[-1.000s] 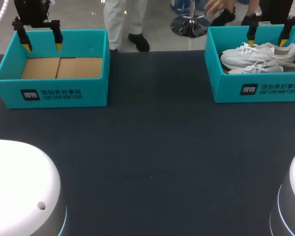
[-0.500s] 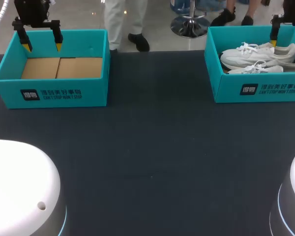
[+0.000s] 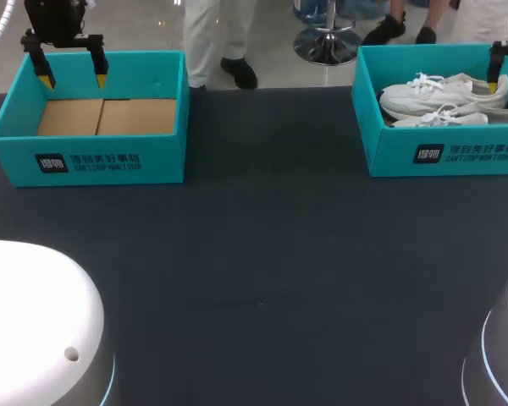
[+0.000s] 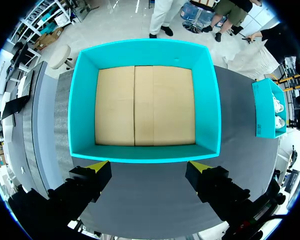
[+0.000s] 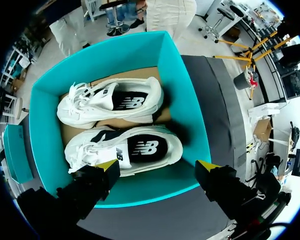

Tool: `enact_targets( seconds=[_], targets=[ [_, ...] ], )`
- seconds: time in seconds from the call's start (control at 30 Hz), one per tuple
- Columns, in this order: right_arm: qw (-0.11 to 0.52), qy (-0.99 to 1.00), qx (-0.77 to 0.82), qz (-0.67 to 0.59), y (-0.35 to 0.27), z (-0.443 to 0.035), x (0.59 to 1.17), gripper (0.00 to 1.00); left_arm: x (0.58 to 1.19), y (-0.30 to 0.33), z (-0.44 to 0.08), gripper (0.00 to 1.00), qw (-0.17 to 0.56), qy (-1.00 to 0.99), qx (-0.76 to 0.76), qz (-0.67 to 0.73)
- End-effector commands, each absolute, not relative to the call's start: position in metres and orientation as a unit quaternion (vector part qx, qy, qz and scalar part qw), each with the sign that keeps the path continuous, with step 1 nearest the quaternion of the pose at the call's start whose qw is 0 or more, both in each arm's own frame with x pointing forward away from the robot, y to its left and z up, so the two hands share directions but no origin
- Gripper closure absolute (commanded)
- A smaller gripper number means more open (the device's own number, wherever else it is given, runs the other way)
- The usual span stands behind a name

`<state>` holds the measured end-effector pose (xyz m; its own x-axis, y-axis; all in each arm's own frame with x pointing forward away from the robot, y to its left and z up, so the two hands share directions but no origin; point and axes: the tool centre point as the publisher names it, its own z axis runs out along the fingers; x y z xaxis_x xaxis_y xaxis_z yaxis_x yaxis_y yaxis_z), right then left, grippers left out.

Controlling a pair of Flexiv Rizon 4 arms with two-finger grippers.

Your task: Take the shoe out of the shoebox, open the shoe tongue, remove and reinsert the insole, then place the shoe into the shoebox

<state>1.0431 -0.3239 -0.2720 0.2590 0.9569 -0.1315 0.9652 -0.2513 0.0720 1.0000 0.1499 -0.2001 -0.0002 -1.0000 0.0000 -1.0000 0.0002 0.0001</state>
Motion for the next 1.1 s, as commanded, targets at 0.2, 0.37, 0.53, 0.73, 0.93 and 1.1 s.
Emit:
enact_targets(
  seconds=[0.2,0.37,0.53,0.73,0.93,1.1],
  targets=[
    [0.068,0.601,0.796,-0.035,-0.331,-0.281,1.047,0.0,1.0,0.15,-0.2,0.0,0.0,-0.707,0.707,0.0],
    [0.068,0.601,0.796,-0.035,-0.331,-0.281,1.047,0.0,1.0,0.15,-0.2,0.0,0.0,-0.707,0.707,0.0],
    [0.068,0.601,0.796,-0.035,-0.331,-0.281,1.047,0.0,1.0,0.15,-0.2,0.0,0.0,-0.707,0.707,0.0],
    [0.066,0.612,0.788,-0.026,-0.334,-0.288,1.047,0.0,1.0,0.15,-0.2,0.0,0.0,-0.707,0.707,0.0],
    [0.065,0.617,0.784,-0.025,-0.339,-0.3,1.047,0.0,1.0,0.15,-0.2,0.0,0.0,-0.707,0.707,0.0],
    [0.06,0.62,0.782,-0.026,-0.339,-0.307,1.045,0.09,1.0,0.15,-0.2,0.0,0.0,-0.707,0.707,0.0]
  ],
)
